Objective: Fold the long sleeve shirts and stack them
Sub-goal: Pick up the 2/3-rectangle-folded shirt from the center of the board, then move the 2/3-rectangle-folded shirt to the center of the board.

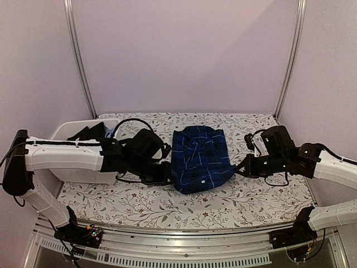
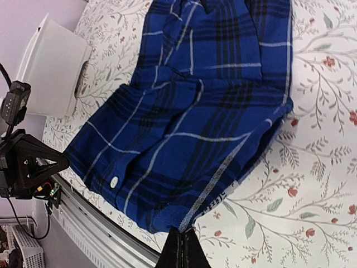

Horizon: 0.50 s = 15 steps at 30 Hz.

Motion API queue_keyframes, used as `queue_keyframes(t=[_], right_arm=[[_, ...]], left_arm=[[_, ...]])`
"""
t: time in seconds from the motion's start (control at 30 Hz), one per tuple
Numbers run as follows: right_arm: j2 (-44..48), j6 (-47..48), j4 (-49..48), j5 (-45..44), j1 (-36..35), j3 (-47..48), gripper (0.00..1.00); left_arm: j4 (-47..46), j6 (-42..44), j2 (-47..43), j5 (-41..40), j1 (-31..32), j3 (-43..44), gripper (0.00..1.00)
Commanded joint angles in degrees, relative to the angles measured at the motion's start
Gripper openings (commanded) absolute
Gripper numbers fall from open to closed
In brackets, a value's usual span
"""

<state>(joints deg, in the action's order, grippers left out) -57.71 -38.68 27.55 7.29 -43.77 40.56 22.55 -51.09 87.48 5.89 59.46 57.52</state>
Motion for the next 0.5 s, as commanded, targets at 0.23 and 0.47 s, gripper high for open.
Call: queue_keyframes(t=[0.23,0.47], right_arm=[[-44.0,13.2,-14.8,-0.7,20.4,34.6,0.00],[-71.3,13.5,-11.5,6.0,24.1,58.4,0.00]], left_arm=[[-5.1,15.1,27.8,6.0,-25.3,33.0,0.00],[0.6,15.1,55.9,8.9,-30.2,65.8,0.00]])
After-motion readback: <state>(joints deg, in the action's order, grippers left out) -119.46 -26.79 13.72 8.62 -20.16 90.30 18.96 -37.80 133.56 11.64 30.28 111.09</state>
